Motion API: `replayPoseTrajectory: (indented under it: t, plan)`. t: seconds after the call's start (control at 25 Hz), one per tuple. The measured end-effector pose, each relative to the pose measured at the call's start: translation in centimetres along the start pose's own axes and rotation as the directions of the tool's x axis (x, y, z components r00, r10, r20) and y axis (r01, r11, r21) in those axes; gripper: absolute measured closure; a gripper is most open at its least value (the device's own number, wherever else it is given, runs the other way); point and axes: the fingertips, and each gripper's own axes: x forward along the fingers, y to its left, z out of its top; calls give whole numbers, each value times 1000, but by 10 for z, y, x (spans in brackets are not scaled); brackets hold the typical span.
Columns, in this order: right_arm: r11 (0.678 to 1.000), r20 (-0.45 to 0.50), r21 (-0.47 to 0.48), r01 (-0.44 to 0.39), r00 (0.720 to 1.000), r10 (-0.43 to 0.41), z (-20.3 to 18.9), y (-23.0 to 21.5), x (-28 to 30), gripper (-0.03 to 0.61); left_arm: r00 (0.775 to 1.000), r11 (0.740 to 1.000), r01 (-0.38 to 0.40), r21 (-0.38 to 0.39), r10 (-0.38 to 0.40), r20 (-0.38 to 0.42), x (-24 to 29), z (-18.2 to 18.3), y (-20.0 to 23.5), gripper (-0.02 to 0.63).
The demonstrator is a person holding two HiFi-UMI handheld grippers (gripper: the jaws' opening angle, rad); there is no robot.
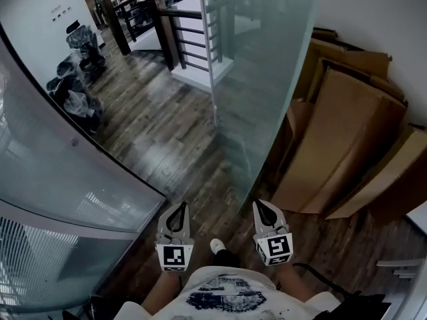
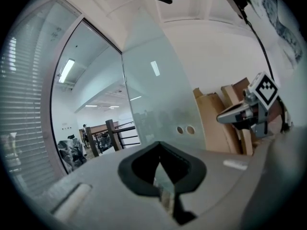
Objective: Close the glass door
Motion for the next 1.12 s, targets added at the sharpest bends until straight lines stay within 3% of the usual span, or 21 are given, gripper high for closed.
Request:
replayPoseTrajectory:
  t: [0.4, 0.68, 0.88, 1.12]
  plan:
    - [999, 37, 26, -36, 999, 35, 11, -18, 24, 571, 999, 998, 43, -36, -43, -16, 55, -26, 14, 614]
    - [999, 51, -4, -45, 998, 45, 27, -54, 37, 569, 999, 998, 8, -56, -9, -31, 68, -18, 14, 614]
    - [994, 48, 3, -112, 993, 112, 33, -74, 60, 568, 997, 996, -59, -72, 55, -45, 75, -10, 19, 614]
    - [966, 1, 22, -258, 966, 258, 21, -92, 77, 512, 993, 993, -113, -41, 111, -50, 84, 7, 20, 614]
